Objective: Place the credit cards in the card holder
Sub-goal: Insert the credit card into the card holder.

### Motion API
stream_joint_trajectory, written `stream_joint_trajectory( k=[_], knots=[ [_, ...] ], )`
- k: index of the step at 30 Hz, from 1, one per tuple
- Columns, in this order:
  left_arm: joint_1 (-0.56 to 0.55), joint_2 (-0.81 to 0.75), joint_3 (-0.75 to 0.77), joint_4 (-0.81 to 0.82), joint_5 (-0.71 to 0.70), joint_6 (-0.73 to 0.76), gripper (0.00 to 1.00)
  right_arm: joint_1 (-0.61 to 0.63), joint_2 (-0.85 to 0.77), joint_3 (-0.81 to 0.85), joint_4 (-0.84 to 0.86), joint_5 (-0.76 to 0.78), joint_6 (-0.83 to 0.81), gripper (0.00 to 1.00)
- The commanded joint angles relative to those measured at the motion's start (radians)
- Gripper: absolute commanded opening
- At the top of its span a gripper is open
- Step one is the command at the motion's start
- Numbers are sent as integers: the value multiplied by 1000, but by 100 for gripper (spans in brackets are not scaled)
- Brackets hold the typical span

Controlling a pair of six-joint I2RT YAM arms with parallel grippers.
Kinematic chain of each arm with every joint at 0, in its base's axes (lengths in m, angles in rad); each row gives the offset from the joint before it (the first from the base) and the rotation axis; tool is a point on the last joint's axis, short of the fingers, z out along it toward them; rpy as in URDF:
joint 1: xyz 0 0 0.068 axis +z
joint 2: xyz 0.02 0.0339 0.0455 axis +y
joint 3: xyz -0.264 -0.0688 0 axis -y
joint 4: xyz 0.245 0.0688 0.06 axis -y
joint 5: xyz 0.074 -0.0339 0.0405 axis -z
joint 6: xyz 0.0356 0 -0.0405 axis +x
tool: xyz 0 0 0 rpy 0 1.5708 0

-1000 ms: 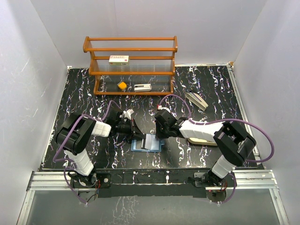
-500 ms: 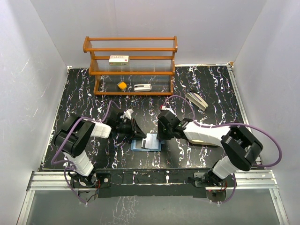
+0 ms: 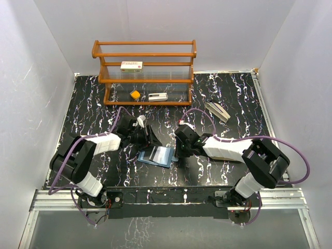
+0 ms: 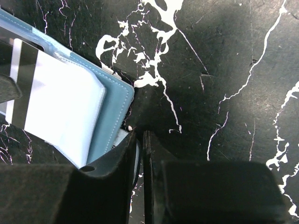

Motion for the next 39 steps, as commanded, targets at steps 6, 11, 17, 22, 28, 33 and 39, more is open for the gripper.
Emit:
stream_joint_trajectory(
  k=[6, 11, 17, 22, 28, 33, 39],
  knots=[
    [-1, -91, 52, -209, -117, 91, 58, 6, 13, -5, 10, 23, -11, 10],
    [-1, -110, 54, -234, -121, 101, 59, 6, 17, 9, 4, 25, -14, 10],
    [-4, -131, 2, -222, -102, 88, 60, 5, 28, 21, 3, 24, -14, 10],
    [-10, -134, -42, -181, -92, 66, 61, 6, 33, 19, 8, 18, -13, 10],
    [-26, -114, -78, -107, -68, 23, 61, 6, 40, 17, 14, 15, -10, 10],
    [-49, -106, -90, -69, -67, -12, 61, 7, 41, 15, 17, 17, -9, 9],
    [-85, -89, -121, 20, -58, -82, 61, 6, 48, 16, 22, 17, -9, 9]
  ],
)
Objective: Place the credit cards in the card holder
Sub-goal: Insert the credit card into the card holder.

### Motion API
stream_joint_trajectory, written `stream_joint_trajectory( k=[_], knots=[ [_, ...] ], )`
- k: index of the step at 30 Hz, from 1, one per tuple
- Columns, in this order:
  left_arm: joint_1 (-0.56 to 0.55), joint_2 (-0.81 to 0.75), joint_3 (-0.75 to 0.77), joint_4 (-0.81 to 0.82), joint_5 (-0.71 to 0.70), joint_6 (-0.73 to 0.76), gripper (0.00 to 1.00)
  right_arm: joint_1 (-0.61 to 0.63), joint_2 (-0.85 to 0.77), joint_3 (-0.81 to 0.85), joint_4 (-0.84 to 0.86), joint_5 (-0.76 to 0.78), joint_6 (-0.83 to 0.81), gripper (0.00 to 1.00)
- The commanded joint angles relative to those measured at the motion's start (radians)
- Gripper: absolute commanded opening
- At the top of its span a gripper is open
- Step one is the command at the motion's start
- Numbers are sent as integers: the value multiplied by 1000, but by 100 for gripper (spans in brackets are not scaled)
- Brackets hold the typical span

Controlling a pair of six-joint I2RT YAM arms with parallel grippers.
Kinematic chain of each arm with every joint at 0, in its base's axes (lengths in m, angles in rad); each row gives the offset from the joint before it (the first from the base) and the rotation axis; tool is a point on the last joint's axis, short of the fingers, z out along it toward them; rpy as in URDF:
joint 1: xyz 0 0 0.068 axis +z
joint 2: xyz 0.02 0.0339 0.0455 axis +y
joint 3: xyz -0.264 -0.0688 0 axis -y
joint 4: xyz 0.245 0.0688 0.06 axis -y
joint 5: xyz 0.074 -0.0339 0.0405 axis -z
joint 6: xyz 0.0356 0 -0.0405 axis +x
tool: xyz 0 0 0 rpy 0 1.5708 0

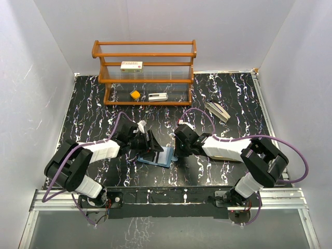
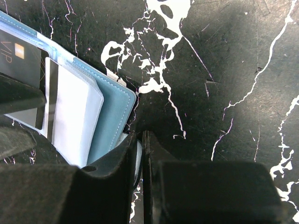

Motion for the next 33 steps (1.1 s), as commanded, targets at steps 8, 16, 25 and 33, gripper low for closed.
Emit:
stream_joint_trajectory(
  k=[8, 16, 25, 33],
  knots=[
    [-30, -42, -11, -16, -31, -45, 61, 6, -41, 82, -116, 82, -34, 11],
    [-30, -109, 16, -79, -101, -43, 61, 6, -147, 100, -125, 49, 16, 17],
    [-30, -83, 11, -33, -121, -35, 62, 7, -161, 22, 79, -52, 140, 17],
    [-30, -37, 8, 24, -95, -40, 62, 7, -70, -1, 145, -47, 156, 15]
  ],
)
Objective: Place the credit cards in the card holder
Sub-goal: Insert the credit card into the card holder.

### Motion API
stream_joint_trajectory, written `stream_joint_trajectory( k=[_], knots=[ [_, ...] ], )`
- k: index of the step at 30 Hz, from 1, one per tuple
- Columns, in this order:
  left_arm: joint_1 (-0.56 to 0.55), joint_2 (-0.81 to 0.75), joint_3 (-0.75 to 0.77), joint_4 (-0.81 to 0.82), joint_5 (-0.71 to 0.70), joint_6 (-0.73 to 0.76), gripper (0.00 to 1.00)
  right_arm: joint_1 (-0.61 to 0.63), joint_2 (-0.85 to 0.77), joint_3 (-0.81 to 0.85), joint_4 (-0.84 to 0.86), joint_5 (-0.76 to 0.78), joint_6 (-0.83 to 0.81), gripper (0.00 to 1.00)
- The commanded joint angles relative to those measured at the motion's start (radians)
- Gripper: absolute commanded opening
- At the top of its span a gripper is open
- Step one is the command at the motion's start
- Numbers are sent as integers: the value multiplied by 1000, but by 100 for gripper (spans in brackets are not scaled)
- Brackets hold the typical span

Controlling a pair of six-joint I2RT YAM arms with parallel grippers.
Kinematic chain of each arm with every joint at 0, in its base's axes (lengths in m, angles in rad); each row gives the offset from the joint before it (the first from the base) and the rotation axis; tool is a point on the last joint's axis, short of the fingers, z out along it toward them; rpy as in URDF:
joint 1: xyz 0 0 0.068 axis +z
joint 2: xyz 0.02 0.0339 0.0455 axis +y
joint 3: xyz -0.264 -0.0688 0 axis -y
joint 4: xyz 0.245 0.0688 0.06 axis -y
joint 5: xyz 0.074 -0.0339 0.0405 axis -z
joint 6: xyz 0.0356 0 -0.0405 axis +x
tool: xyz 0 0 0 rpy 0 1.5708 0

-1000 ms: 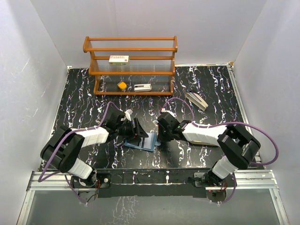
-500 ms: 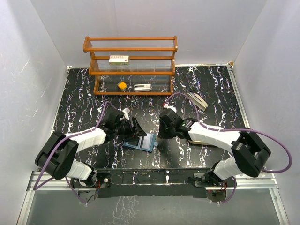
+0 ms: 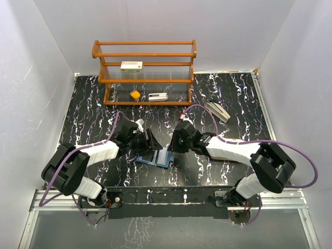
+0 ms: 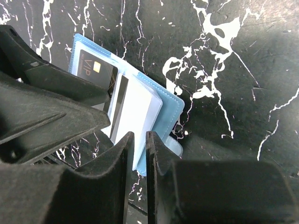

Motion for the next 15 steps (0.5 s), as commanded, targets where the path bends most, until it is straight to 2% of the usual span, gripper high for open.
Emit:
stream_joint_trajectory(
  k=[1, 15],
  knots=[
    [-3, 12, 11, 43, 15, 1, 62, 5, 44, -23, 107, -8, 24, 14],
    [-5, 57, -32, 166, 66, -65, 62, 4, 151, -50, 164, -1, -1, 11]
  ],
)
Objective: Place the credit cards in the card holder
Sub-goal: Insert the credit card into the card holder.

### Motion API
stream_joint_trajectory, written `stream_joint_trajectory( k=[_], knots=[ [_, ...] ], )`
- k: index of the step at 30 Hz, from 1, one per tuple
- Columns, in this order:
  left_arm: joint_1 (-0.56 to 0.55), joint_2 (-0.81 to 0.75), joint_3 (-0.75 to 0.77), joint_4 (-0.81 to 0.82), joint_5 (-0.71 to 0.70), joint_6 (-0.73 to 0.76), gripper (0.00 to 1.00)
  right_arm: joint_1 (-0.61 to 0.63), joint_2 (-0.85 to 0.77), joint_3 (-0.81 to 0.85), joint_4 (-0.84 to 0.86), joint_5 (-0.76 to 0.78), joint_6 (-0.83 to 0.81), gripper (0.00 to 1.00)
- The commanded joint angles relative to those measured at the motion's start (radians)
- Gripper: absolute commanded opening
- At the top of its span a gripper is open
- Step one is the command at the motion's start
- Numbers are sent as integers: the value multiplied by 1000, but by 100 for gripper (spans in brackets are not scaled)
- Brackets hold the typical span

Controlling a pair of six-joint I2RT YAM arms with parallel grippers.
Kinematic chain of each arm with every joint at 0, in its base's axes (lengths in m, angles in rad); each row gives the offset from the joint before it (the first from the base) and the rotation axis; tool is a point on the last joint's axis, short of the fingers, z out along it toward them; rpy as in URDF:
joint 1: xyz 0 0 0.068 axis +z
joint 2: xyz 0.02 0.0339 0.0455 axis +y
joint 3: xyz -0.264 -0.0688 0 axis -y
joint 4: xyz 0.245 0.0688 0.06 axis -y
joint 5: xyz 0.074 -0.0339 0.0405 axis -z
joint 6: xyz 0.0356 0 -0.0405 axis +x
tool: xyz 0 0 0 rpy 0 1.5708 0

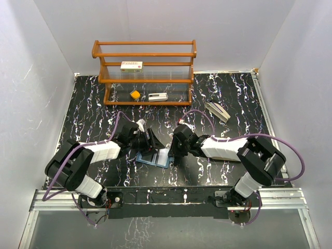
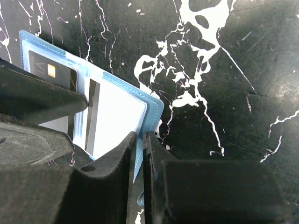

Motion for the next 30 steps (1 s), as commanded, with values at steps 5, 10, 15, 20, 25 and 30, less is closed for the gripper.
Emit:
stream_joint_trajectory(
  k=[5, 10, 15, 20, 25, 30],
  knots=[
    [-7, 17, -8, 60, 34, -29, 62, 2, 35, -2, 68, 37, -45, 10],
    [-12, 22, -17, 128, 59, -72, 62, -18, 53, 24, 66, 62, -119, 9],
    [-11, -59, 20, -3, 13, -35, 62, -34, 53, 71, 2, 83, -174, 10],
    [40, -147, 106, -299, -77, 75, 62, -35, -4, 106, -80, 75, -171, 14],
    [166, -186, 113, -415, -66, 149, 62, -33, -60, 129, -125, 56, -148, 17],
    [224, -179, 132, -542, -101, 222, 62, -26, -108, 140, -139, 23, -119, 22]
  ],
)
